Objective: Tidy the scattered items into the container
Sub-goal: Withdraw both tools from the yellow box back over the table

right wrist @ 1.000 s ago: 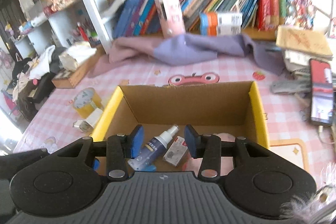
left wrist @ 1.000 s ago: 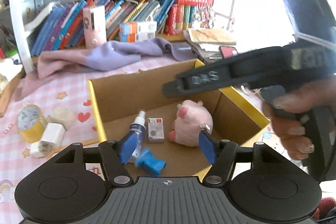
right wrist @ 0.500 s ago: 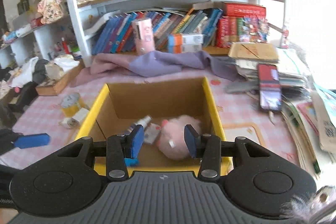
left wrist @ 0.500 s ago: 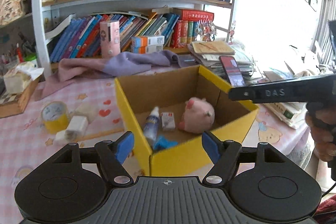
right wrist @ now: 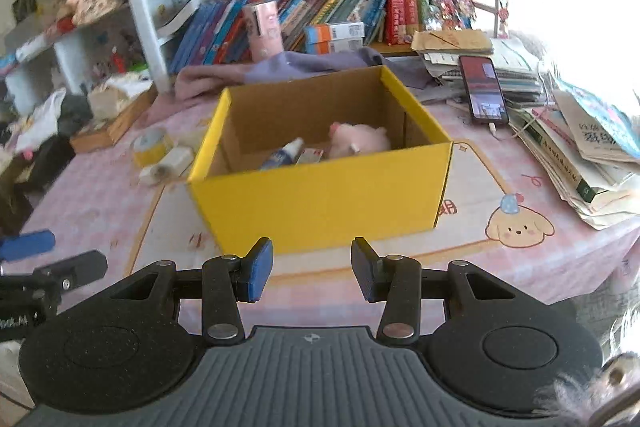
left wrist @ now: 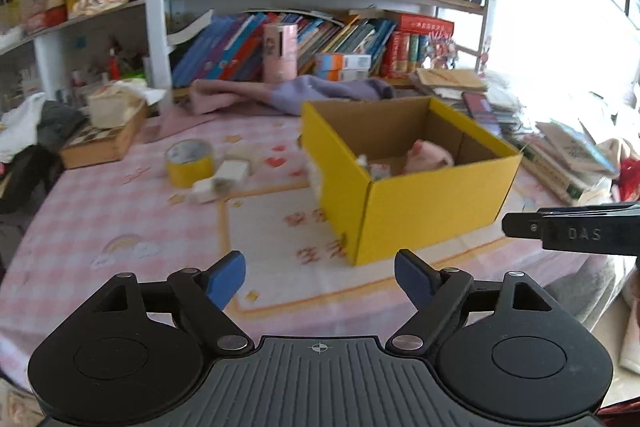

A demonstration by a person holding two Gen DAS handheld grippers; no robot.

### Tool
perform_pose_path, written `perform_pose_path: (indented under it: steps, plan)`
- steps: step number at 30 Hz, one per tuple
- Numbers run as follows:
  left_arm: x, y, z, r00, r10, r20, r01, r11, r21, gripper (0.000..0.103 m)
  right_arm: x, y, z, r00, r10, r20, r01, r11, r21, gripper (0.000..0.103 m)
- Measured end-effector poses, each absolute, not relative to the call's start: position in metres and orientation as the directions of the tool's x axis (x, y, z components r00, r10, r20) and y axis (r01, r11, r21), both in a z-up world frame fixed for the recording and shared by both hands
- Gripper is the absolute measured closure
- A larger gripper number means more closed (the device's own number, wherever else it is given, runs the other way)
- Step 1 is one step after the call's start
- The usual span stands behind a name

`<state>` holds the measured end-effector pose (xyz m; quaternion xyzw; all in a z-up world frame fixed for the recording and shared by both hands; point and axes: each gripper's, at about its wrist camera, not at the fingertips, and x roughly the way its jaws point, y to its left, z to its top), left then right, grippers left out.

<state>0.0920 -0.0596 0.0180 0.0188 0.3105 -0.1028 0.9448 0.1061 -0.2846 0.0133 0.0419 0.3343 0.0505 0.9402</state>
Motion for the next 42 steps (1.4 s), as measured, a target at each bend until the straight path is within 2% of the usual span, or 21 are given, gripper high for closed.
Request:
perform_pose_path:
  steps: [5,11,19,42]
  plan:
    - [0.069,-0.043,0.011,0.780,-0.173,-0.602,0.200,0.980,-0.023,0.013,0.083,-0.262,0.010,0.765,0.143,-0.627,-0.094,0.989,0.110,0.057]
    - [0.054,-0.022,0.007,0.769,-0.162,-0.618,0.175,0.984,-0.040,0.012,0.066,-0.237,0.009,0.754,0.170,-0.634,-0.133,0.985,0.106,0.045]
    - [0.038,0.001,0.010,0.785,-0.140,-0.604,0.152,0.988,-0.031,0.008,0.059,-0.209,0.013,0.747,0.204,-0.633,-0.175,0.979,0.109,0.037]
    - [0.023,0.062,0.007,0.793,-0.069,-0.605,0.058,0.998,-0.037,0.006,0.062,-0.134,0.013,0.710,0.287,-0.643,-0.311,0.947,0.079,0.032]
